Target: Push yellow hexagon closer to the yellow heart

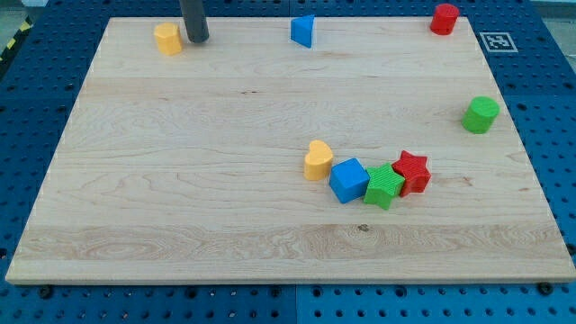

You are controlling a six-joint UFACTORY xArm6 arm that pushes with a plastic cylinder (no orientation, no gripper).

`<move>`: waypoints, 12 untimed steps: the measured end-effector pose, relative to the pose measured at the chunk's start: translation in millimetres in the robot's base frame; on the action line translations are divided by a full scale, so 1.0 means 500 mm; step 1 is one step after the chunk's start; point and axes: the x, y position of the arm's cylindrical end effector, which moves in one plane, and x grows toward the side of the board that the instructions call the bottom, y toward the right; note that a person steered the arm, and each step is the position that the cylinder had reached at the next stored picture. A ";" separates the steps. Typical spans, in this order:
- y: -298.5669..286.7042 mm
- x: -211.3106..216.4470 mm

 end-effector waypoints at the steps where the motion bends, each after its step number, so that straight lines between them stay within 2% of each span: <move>1: -0.025 0.047; 3: -0.033 0.021; 5: -0.046 -0.099; 6: -0.080 -0.117; 7: -0.080 -0.066; 8: -0.080 -0.058; 9: -0.135 -0.111; 10: -0.144 -0.084; 11: -0.113 -0.029; 12: -0.088 -0.027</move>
